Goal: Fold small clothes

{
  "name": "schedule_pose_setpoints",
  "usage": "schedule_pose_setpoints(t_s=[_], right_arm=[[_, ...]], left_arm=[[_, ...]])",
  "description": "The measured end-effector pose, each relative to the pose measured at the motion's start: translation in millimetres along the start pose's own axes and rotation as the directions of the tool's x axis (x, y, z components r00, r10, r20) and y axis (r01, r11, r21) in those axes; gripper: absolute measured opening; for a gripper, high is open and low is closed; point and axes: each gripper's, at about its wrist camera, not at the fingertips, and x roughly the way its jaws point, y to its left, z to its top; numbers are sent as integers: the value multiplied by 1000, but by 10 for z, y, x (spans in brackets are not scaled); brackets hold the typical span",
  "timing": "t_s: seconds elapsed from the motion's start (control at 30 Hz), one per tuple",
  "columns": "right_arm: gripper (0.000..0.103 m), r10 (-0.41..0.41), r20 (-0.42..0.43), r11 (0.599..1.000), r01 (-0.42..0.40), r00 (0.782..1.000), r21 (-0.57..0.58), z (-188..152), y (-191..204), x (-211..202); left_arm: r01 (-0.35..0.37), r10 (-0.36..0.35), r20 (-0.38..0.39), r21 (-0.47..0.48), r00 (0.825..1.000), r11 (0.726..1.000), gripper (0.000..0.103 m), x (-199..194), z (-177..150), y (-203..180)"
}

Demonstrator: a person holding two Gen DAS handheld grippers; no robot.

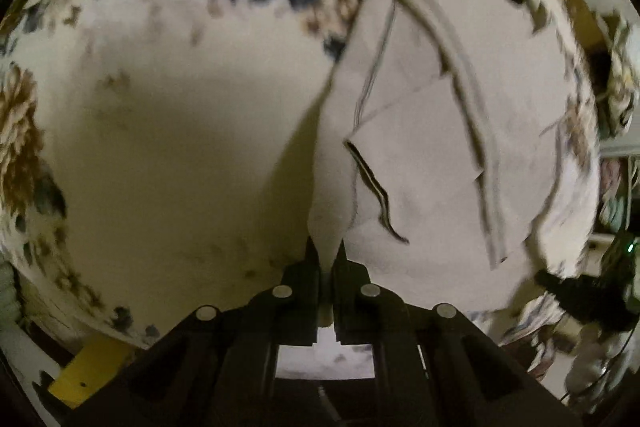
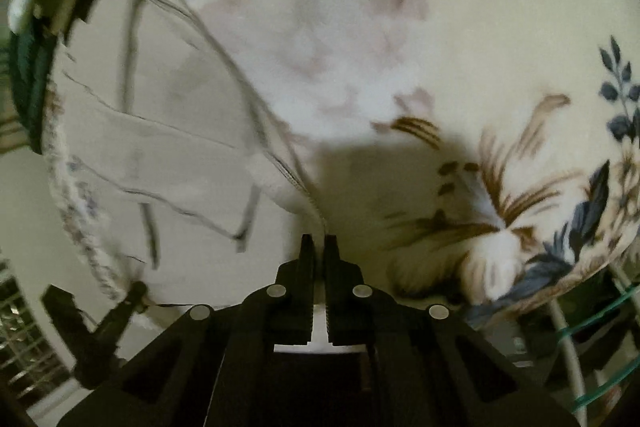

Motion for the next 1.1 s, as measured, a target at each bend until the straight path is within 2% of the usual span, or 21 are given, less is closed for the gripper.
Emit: schedule_pose_setpoints(t_s=[0.13, 0.23, 0.33, 0.4, 0.47, 0.53, 0.57, 0.6, 0.63, 0.7, 0.8, 0.87, 1.0, 1.07, 1.1], right_arm=[[4, 79, 29, 997, -79, 996, -23, 146, 237, -347], [4, 135, 59, 990, -133, 989, -42, 419, 507, -557], [4, 159, 124, 986, -152, 979, -62, 845, 770, -764], [4, 155, 185, 987, -145, 970, -67, 1214, 936, -905], [5, 171, 210, 985, -167, 963, -38, 1480, 978, -958], [24, 194, 218, 980, -197, 956, -9, 1649, 1000, -966], [30, 205, 236, 978, -209, 950, -8, 1691, 1017, -988], [41, 206, 257, 978, -208, 944, -20, 1696, 1010, -1034], [46, 199, 261, 980, -199, 945, -29, 1696, 1013, -1011], [46, 171, 254, 985, -156, 952, -76, 1686, 953, -1031], [46, 109, 221, 987, -79, 969, -143, 1648, 892, -941], [46, 73, 214, 985, -36, 974, -171, 1645, 889, -839], [46, 48, 194, 978, -7, 980, -207, 1730, 982, -631], [46, 40, 184, 977, 0, 982, -215, 1783, 1066, -531], [46, 46, 172, 977, -8, 984, -215, 1812, 1109, -474]], left_arm=[[68, -66, 44, -41, 997, 997, 3, -301, 245, -75], [123, -118, 102, -40, 988, 992, 3, -471, 622, -215], [128, -122, 171, -24, 978, 992, 4, -463, 1125, -375], [141, -137, 230, 0, 964, 990, 5, -447, 1469, -421], [107, -106, 270, 10, 957, 994, 8, -387, 1688, -425], [133, -114, 295, -45, 949, 990, 9, -362, 1829, -292], [165, -133, 306, -81, 943, 983, 12, -344, 1872, -203], [187, -144, 317, -107, 937, 977, 18, -339, 1891, -135], [198, -148, 323, -128, 935, 972, 23, -344, 1897, -81], [220, -160, 324, -157, 932, 963, 45, -325, 1848, 37], [234, -187, 293, -137, 938, 963, 51, -208, 1786, 13], [208, -181, 240, -95, 954, 973, 51, -53, 1804, -96], [149, -148, 168, 7, 975, 989, 51, 232, 1857, -337], [115, -123, 171, 58, 978, 992, 49, 316, 1890, -439], [92, -106, 184, 85, 977, 992, 37, 335, 1908, -492]])
